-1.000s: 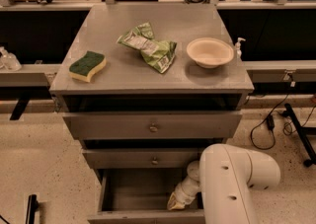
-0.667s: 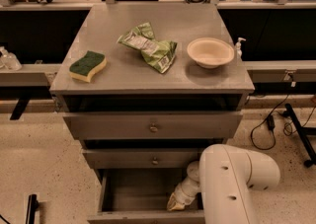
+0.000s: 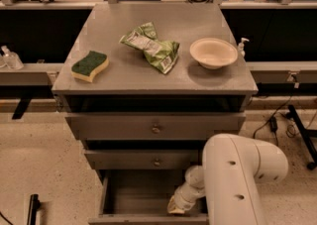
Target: Open bottom drawer
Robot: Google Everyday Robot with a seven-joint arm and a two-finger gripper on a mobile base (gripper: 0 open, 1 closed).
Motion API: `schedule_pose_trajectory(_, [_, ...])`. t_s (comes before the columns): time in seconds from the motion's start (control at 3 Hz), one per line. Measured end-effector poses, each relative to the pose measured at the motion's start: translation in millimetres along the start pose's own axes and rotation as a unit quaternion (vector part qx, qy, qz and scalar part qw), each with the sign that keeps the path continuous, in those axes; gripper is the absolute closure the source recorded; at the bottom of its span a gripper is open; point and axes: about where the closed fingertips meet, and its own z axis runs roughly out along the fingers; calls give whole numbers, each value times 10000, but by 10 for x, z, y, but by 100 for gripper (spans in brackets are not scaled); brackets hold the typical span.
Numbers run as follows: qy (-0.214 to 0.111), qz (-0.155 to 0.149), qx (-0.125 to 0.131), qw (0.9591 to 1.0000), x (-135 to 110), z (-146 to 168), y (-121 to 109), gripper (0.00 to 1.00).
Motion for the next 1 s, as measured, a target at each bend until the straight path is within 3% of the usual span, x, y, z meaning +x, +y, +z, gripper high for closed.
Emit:
schedule_pose_trajectory(0.33, [-73,103,-6,9999,45,0,122,100])
schedule_pose_trajectory(1.0, [-136,196,30,9997,57,27,97,100])
